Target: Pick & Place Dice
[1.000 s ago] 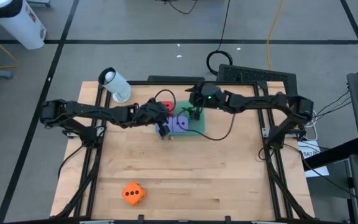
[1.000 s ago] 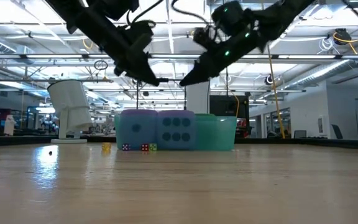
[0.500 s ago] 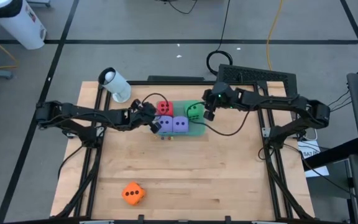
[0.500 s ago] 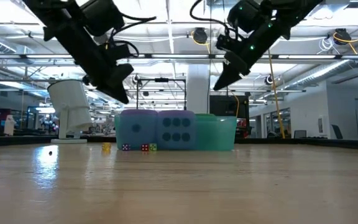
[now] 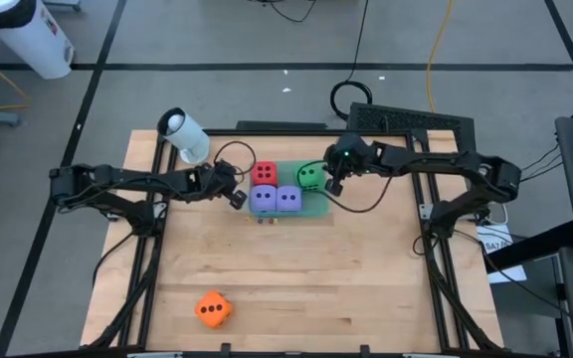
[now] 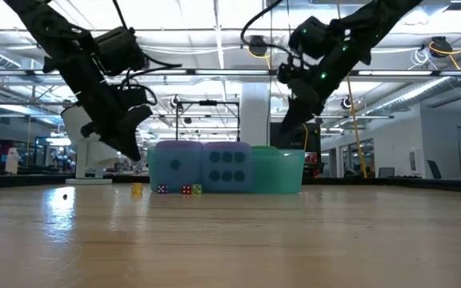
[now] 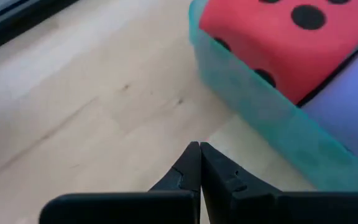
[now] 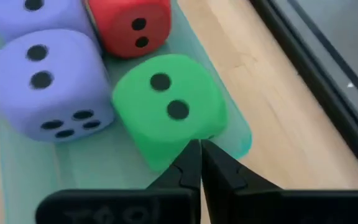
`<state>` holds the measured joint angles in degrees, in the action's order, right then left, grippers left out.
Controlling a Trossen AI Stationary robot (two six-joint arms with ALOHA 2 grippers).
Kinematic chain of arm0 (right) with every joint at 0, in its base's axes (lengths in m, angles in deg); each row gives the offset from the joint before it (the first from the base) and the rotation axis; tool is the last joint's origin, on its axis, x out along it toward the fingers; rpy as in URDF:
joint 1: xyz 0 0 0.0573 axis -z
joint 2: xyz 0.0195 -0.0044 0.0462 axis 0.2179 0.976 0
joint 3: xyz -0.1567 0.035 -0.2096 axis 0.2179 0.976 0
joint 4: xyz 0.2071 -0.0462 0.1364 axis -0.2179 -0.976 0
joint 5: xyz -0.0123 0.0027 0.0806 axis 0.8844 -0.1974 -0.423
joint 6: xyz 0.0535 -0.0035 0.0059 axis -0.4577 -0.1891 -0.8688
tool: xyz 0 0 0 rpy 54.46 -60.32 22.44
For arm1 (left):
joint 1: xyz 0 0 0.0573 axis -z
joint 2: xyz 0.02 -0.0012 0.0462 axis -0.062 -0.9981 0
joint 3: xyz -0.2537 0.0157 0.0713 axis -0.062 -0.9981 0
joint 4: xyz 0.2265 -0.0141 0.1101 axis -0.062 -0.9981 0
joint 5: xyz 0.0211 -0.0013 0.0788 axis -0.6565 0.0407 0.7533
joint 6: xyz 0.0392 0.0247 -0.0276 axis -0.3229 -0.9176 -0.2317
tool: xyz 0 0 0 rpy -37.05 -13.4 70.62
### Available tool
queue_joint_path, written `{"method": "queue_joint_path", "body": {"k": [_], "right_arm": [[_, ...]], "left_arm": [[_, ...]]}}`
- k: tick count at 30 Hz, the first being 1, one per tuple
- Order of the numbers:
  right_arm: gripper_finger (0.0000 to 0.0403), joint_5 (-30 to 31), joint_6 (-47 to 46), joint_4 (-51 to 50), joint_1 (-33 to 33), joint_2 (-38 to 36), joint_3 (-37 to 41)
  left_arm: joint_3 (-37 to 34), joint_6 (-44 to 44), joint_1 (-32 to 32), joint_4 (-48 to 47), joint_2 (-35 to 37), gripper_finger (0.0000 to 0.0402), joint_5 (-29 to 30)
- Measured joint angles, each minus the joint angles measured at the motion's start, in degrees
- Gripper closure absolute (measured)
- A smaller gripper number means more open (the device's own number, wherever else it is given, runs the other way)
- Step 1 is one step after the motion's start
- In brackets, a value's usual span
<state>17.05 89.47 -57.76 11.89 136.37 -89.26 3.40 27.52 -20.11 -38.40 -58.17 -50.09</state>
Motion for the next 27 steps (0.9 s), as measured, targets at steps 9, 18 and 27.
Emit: {"method": "queue_joint_path", "body": {"k": [9,18,27], "right_arm": [[0.0402,0.7,-2.3,0.8,0.1,5.5,0.0],[0.0403,-2.4,-4.3,5.1,0.1,10.2,-0.1],[0.0403,-5.5,-5.3,10.9,-1.0,17.0,-2.6]], "left_arm": [[0.1,-0.1,-0.3,0.6,-1.6,0.0398,-4.0],[0.2,-2.4,-0.3,6.1,-3.9,0.0399,-8.2],[0.2,-3.8,-0.8,13.5,-10.3,0.0397,-12.1]]}}
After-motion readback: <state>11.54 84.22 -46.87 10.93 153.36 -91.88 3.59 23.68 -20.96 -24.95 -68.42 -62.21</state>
